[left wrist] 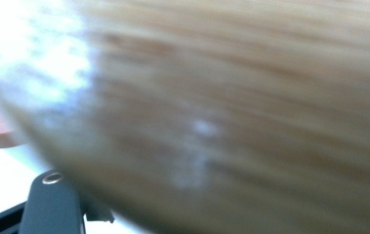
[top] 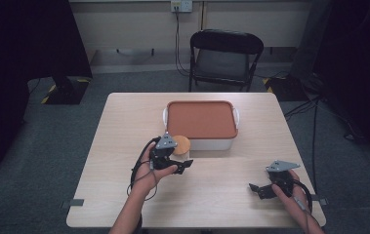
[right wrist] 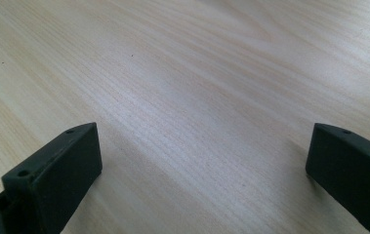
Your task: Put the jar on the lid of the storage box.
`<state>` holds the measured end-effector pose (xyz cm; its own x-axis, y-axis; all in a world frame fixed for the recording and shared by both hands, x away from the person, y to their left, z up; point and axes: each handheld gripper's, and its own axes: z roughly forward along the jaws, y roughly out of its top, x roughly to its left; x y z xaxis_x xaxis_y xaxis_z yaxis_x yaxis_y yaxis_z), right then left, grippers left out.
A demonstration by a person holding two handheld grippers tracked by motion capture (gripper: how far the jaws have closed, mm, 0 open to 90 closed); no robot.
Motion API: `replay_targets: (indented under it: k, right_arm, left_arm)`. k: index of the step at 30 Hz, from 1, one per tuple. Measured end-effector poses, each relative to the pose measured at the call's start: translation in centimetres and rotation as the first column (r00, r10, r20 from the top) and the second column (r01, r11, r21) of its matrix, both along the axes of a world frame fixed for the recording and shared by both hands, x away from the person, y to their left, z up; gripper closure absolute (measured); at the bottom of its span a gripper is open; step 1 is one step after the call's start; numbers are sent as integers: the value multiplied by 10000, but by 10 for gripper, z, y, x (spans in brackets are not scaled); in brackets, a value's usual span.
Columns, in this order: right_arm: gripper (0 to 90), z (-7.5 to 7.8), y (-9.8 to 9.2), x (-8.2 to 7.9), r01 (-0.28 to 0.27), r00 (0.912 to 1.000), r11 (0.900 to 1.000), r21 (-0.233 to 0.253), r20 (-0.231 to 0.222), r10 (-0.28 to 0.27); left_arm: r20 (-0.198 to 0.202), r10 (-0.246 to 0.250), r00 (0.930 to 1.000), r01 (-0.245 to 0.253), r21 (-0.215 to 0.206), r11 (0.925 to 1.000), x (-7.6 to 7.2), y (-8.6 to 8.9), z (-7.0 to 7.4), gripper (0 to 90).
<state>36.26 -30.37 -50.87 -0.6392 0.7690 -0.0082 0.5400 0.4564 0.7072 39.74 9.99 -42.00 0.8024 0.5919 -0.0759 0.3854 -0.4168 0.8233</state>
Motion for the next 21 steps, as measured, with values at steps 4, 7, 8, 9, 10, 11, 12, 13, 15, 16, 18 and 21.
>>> replay_targets:
  k: [4, 7, 8, 9, 10, 11, 12, 13, 15, 16, 18, 21]
  right_arm:
    - [0, 0, 0, 0, 0, 10000, 10000, -2, 0, 0]
    - [0, 0, 0, 0, 1, 10000, 10000, 0, -2, -1]
    - [0, 0, 0, 0, 0, 10000, 10000, -1, -1, 0]
    - [0, 0, 0, 0, 1, 10000, 10000, 1, -1, -1]
    - [0, 0, 0, 0, -2, 10000, 10000, -3, -1, 2]
    - [0, 0, 0, 0, 1, 10000, 10000, -1, -2, -1]
    - [0, 0, 0, 0, 0, 10000, 10000, -1, -1, 0]
    - [0, 0, 0, 0, 0, 10000, 10000, 0, -1, 0]
    - [0, 0, 0, 0, 0, 10000, 10000, -1, 1, 0]
    - [0, 0, 0, 0, -2, 10000, 10000, 0, 1, 2]
    - [0, 0, 0, 0, 0, 10000, 10000, 0, 1, 0]
    - [0, 0, 0, 0, 0, 10000, 10000, 1, 0, 0]
  left_arm:
    - [53, -54, 10000, 54, 5, 10000, 2, -1, 3, 256]
    - [66, -27, 10000, 27, -73, 10000, 3, -2, 5, 256]
    - [91, -4, 10000, 5, -114, 9999, 4, -2, 6, 256]
    - [81, 1, 10000, 0, -165, 9999, 5, -2, 7, 256]
    - [74, 28, 10000, -26, -218, 9998, 5, -2, 7, 256]
    - [103, 28, 9999, -26, -182, 9998, 6, -2, 8, 256]
    - [122, 20, 9999, -18, -158, 9999, 6, -2, 9, 256]
    - [117, 24, 9999, -22, -155, 9999, 7, -3, 9, 256]
    - [147, 28, 9999, -26, -106, 9999, 8, -4, 11, 257]
    - [148, 35, 9999, -33, -104, 9999, 8, -4, 12, 256]
    - [177, 17, 9998, -15, -126, 9999, 9, -5, 13, 257]
    - [166, 3, 9999, -1, -118, 9999, 11, -6, 16, 257]
